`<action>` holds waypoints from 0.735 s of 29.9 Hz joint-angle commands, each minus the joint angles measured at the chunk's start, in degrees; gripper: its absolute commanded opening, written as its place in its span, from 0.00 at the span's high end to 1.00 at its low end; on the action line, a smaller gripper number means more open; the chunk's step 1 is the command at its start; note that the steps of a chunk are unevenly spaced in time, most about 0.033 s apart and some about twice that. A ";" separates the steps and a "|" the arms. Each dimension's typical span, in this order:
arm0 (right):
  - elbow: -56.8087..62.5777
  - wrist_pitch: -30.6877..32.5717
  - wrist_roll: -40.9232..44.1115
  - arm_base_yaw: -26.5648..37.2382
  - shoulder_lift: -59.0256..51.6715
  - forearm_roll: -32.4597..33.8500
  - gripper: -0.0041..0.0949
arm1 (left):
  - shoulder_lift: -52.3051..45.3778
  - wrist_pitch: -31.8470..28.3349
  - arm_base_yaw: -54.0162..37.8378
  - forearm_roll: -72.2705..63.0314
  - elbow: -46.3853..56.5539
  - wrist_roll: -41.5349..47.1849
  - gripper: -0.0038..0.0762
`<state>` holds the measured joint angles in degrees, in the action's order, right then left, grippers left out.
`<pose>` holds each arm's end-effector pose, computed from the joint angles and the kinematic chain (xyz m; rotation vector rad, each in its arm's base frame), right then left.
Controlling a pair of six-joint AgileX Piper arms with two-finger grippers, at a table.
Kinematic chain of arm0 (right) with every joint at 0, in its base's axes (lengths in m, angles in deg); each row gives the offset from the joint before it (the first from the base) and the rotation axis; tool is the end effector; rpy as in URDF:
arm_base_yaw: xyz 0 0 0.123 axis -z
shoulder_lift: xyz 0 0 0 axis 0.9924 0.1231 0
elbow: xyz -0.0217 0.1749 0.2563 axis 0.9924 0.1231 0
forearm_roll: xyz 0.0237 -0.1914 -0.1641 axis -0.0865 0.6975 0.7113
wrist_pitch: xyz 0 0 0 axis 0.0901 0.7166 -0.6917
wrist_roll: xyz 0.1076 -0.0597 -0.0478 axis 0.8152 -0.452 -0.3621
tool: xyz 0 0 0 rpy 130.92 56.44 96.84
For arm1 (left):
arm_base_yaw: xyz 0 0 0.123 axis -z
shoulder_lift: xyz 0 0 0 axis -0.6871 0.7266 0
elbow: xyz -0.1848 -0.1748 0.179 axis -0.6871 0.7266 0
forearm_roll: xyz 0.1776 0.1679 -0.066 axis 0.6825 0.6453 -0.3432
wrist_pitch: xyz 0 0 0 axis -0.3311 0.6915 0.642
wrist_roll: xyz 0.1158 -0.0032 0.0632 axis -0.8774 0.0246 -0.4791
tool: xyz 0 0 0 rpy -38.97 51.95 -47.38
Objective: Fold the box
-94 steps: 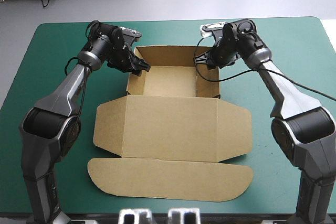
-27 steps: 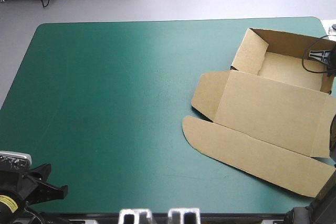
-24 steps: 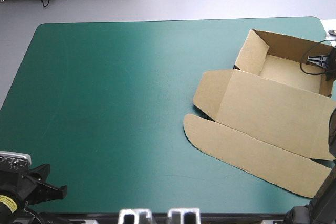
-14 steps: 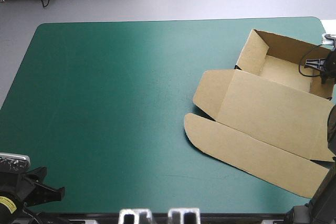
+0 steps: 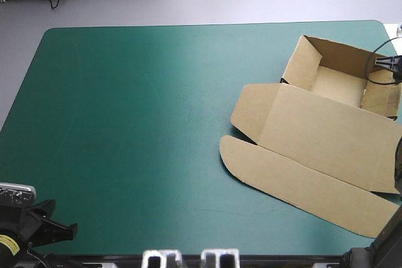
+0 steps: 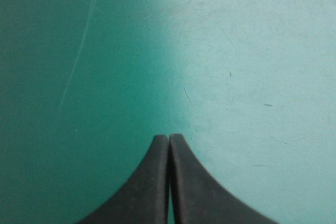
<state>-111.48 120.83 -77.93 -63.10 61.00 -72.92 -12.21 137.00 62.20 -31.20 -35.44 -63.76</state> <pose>0.4109 -0.1641 0.3263 0.3708 2.7124 -0.2813 0.0276 0.0179 0.2907 0.1675 2.3105 0.0147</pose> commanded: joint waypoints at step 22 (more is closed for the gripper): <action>46.14 -5.45 -13.02 -2.10 -53.94 -22.45 0.98 | -2.07 -15.37 0.24 -3.97 8.26 -2.17 0.96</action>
<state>-70.27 119.50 -88.01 -65.19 14.46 -93.58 -13.63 126.08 62.20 -33.78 -26.41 -64.35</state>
